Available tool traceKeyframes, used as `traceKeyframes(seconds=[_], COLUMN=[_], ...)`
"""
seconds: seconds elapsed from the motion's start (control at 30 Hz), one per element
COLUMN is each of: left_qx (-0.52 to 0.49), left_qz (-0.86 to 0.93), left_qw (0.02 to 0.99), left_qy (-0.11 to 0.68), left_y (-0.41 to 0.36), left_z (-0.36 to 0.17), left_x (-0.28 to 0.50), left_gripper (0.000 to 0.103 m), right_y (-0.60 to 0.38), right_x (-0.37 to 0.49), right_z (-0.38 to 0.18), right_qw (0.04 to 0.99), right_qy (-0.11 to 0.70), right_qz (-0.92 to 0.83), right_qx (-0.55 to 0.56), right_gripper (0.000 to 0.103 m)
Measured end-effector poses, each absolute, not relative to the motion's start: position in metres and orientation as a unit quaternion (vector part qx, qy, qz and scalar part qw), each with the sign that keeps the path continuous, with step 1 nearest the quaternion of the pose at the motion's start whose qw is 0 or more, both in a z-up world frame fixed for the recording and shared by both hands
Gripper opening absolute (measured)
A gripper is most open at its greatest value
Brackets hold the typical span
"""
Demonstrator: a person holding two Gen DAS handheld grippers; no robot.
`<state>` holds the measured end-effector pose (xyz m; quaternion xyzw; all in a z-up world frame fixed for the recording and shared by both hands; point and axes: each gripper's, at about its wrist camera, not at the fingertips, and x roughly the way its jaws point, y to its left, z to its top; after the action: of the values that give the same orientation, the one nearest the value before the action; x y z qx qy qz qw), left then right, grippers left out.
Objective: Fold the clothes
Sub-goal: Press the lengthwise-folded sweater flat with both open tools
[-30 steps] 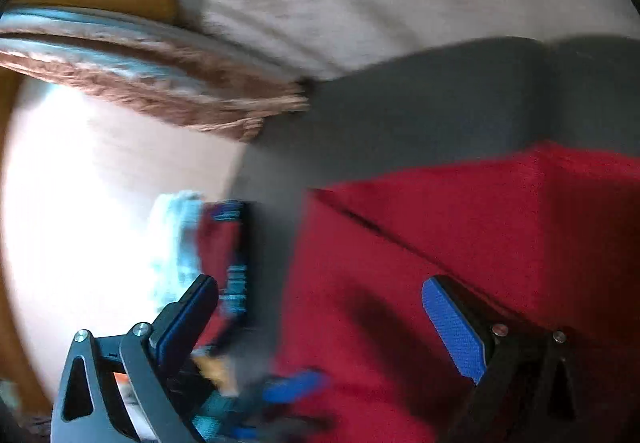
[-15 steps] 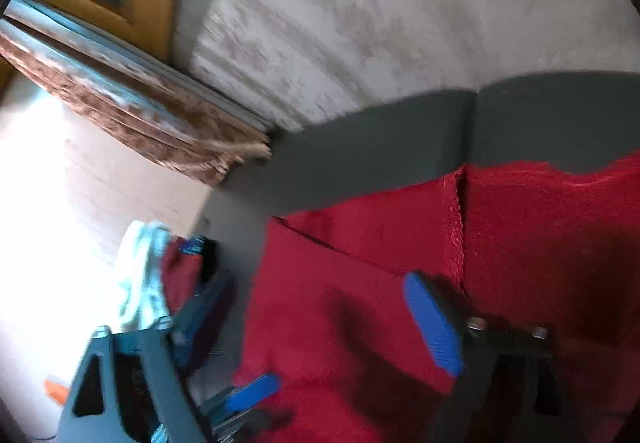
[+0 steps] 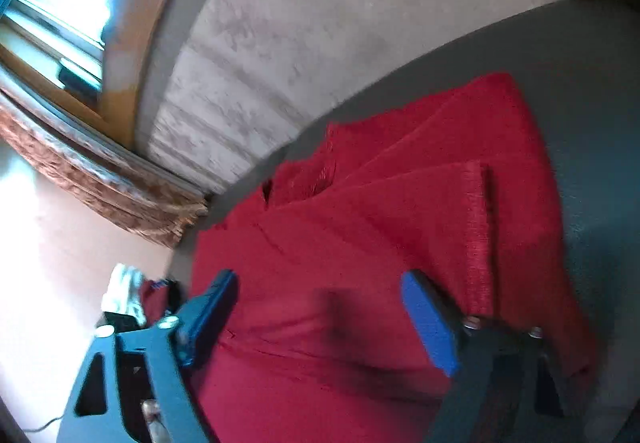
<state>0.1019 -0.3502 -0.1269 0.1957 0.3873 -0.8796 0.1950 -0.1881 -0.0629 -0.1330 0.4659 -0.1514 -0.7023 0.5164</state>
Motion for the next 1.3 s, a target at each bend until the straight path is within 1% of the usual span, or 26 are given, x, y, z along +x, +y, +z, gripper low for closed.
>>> traceKeyframes(seconds=[0.03, 0.13, 0.37, 0.5, 0.6, 0.67, 0.7, 0.8, 0.83, 0.87, 1.03, 1.13, 1.3], left_qx=[0.197, 0.199, 0.212, 0.261, 0.25, 0.248, 0.255, 0.295, 0.305, 0.305, 0.299, 0.31, 0.325], left_qz=[-0.88, -0.88, -0.88, -0.881, -0.891, -0.898, -0.899, -0.888, -0.884, -0.884, -0.897, -0.897, -0.897], left_qw=[0.196, 0.199, 0.21, 0.231, 0.224, 0.222, 0.222, 0.23, 0.235, 0.239, 0.237, 0.238, 0.233], left_qy=[0.386, 0.382, 0.37, 0.32, 0.306, 0.288, 0.279, 0.268, 0.266, 0.261, 0.222, 0.205, 0.186], left_y=[-0.35, -0.349, -0.345, -0.324, -0.298, -0.278, -0.271, -0.261, -0.259, -0.257, -0.247, -0.25, -0.257], left_z=[-0.127, -0.127, -0.124, -0.108, -0.094, -0.091, -0.093, -0.11, -0.116, -0.121, -0.126, -0.126, -0.127], left_x=[0.102, 0.101, 0.097, 0.096, 0.12, 0.135, 0.141, 0.151, 0.154, 0.16, 0.169, 0.161, 0.15], left_gripper=[0.042, 0.042, 0.042, 0.042, 0.043, 0.044, 0.044, 0.044, 0.044, 0.044, 0.045, 0.045, 0.046], right_y=[-0.061, -0.063, -0.057, -0.057, -0.058, -0.06, -0.062, -0.068, -0.066, -0.062, -0.024, 0.003, 0.016], right_x=[-0.184, -0.177, -0.177, -0.175, -0.175, -0.174, -0.173, -0.166, -0.159, -0.151, -0.094, -0.069, -0.059], right_z=[-0.135, -0.133, -0.132, -0.13, -0.13, -0.129, -0.126, -0.117, -0.111, -0.104, -0.083, -0.097, -0.118], right_qw=[0.518, 0.516, 0.522, 0.522, 0.522, 0.524, 0.523, 0.518, 0.521, 0.526, 0.565, 0.556, 0.543], right_qy=[-0.141, -0.125, -0.127, -0.123, -0.121, -0.115, -0.105, -0.066, -0.061, -0.06, -0.045, -0.024, -0.01], right_qz=[-0.715, -0.727, -0.726, -0.727, -0.728, -0.727, -0.727, -0.728, -0.725, -0.721, -0.703, -0.702, -0.721], right_qx=[0.447, 0.436, 0.43, 0.428, 0.428, 0.429, 0.432, 0.445, 0.446, 0.447, 0.431, 0.445, 0.431], right_gripper=[0.068, 0.068, 0.071, 0.072, 0.073, 0.075, 0.078, 0.084, 0.095, 0.103, 0.103, 0.103, 0.103])
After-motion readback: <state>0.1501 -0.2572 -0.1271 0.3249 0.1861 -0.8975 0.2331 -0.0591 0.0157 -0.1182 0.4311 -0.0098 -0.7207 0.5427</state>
